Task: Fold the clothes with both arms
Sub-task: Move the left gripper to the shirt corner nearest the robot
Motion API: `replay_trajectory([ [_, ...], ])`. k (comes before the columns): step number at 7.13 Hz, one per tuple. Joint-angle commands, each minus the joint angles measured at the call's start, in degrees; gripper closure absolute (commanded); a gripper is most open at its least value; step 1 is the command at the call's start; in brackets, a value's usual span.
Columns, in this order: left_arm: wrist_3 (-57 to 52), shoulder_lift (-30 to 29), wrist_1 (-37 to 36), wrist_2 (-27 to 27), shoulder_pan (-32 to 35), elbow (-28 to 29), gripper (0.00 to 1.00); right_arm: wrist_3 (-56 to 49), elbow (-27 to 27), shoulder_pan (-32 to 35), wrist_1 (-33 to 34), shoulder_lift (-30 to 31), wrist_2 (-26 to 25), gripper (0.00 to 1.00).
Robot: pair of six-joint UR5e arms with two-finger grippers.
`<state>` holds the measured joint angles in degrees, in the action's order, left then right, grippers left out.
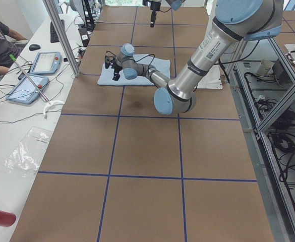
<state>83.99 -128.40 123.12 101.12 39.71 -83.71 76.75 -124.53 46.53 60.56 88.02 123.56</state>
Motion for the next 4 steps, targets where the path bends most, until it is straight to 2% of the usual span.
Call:
replay_trajectory([
  [1,8.7,8.7,-8.4,0.8,-5.1,-16.5,0.02,-0.1,-0.3,0.1,-0.1,0.2,0.0,0.00],
  [2,14.4,12.7,-8.2,0.2,-9.5,-20.2,0.02,-0.1,-0.4,0.1,-0.1,0.3,-0.1,0.00],
  [3,18.9,16.4,-7.9,-3.3,-14.4,-25.0,0.01,-0.1,-0.4,0.2,-0.1,0.3,-0.2,0.00],
  [4,25.5,17.4,-7.9,-7.0,-20.1,-26.0,0.01,-0.1,-0.4,0.2,-0.1,0.3,-0.3,0.00],
])
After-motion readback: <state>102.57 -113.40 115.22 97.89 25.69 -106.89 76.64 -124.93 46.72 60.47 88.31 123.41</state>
